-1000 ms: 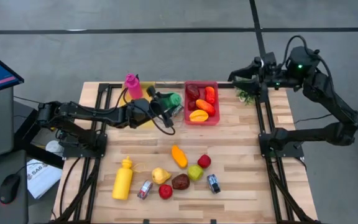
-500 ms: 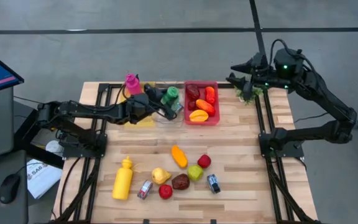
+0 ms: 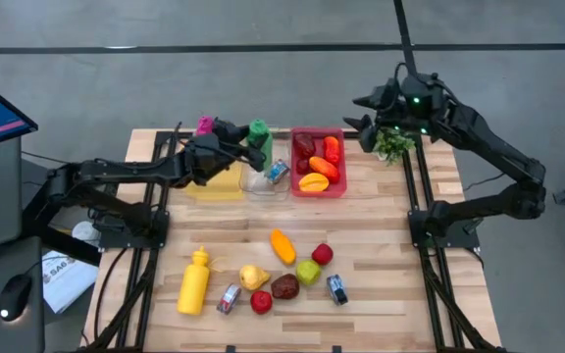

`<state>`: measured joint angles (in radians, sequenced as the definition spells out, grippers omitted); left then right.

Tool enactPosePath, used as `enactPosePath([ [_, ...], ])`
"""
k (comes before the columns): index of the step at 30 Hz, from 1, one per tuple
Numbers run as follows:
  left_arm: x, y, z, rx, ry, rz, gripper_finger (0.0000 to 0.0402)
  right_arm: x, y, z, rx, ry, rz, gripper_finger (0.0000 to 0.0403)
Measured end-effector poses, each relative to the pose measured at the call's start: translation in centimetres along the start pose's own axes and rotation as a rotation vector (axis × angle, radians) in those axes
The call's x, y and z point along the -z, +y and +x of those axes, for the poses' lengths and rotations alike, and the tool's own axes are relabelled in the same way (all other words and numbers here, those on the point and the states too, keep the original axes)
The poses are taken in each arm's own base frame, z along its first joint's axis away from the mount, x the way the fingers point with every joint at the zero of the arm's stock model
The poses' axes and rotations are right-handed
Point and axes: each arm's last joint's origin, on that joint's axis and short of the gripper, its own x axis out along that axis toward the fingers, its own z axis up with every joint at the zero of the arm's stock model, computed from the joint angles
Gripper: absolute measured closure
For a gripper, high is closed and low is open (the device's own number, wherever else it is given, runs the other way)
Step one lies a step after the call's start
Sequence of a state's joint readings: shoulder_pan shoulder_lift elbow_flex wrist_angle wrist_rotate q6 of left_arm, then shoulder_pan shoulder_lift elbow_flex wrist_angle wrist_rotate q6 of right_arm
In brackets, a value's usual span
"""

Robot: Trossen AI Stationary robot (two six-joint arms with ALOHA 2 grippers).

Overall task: Pick & Place Food Item
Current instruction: Put the green tumbler into the yellow bin

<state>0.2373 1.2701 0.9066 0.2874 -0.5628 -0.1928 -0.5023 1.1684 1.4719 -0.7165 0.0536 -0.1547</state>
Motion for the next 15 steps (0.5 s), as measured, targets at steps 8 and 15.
enactPosePath([
  [8,-2.1,1.4,-1.8,-0.018,-0.034,-0.020,0.0189,0.5,-0.9,2.8,0.032,0.061,0.057,0.0143],
  [15,-2.7,2.4,-3.4,-0.031,0.011,-0.098,0.0189,0.3,-1.4,3.8,0.054,0.038,0.072,0.0143],
])
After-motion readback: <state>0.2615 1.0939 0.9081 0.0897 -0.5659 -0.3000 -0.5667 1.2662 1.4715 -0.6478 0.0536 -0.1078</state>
